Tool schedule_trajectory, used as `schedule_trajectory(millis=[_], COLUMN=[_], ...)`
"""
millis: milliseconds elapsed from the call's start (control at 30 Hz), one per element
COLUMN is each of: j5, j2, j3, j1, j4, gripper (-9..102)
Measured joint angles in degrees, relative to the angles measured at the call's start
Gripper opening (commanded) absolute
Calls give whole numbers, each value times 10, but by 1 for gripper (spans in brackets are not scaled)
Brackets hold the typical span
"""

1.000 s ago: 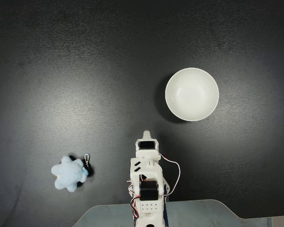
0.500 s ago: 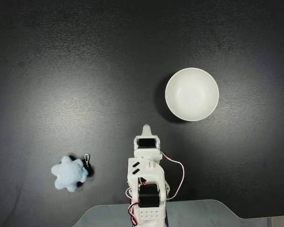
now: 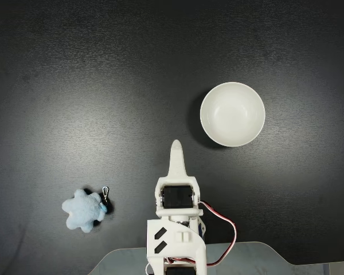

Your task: Grasp a skyblue doll and put it in the white bowl.

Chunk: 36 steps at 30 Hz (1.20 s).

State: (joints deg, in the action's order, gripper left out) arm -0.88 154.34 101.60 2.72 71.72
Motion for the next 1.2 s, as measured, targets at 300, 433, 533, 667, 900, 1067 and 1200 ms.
schedule_trajectory(millis=[300, 433, 533, 667, 900, 1067, 1200], j5=[0, 0, 0, 0, 0, 0, 0], j2=[-111, -113, -120, -168, -267, -289, -292], j3=[-5, -5, -5, -5, -1, 1, 1], j1=[-222, -391, -519, -673, -747, -744, -748], j4=[0, 4, 31, 92, 190, 215, 218], gripper=[-1, -1, -1, -1, -1, -1, -1])
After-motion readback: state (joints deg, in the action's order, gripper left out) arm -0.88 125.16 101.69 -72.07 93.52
